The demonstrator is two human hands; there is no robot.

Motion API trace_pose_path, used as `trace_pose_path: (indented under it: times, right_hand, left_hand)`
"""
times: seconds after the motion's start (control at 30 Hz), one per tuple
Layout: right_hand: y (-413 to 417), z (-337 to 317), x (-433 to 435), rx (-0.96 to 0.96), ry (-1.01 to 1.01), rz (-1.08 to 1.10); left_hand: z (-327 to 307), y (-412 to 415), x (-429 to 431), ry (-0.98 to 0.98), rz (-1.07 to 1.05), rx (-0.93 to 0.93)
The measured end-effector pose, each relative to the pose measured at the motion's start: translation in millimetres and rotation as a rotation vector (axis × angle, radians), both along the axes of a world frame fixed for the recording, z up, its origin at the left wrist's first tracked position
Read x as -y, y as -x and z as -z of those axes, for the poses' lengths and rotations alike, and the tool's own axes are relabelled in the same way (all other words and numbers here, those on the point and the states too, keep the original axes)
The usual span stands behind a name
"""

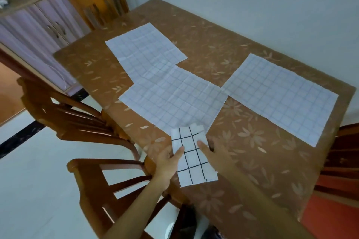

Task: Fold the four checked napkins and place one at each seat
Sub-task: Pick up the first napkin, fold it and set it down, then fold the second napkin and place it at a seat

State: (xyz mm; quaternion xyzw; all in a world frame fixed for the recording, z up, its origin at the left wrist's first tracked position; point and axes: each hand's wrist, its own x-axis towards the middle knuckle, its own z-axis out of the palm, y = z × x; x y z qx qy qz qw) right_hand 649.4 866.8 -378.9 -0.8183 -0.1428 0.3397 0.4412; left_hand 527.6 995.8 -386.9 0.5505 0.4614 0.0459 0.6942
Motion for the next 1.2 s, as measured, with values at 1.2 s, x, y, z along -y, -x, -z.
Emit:
trace_pose_path:
  times: [1.2]
  right_hand:
    - [70.3, 121.9, -66.8, 0.877, 0.222, -0.841]
  left_hand:
    - [97.2, 51.2, -76.4, -0.202, -0.098, -0.346]
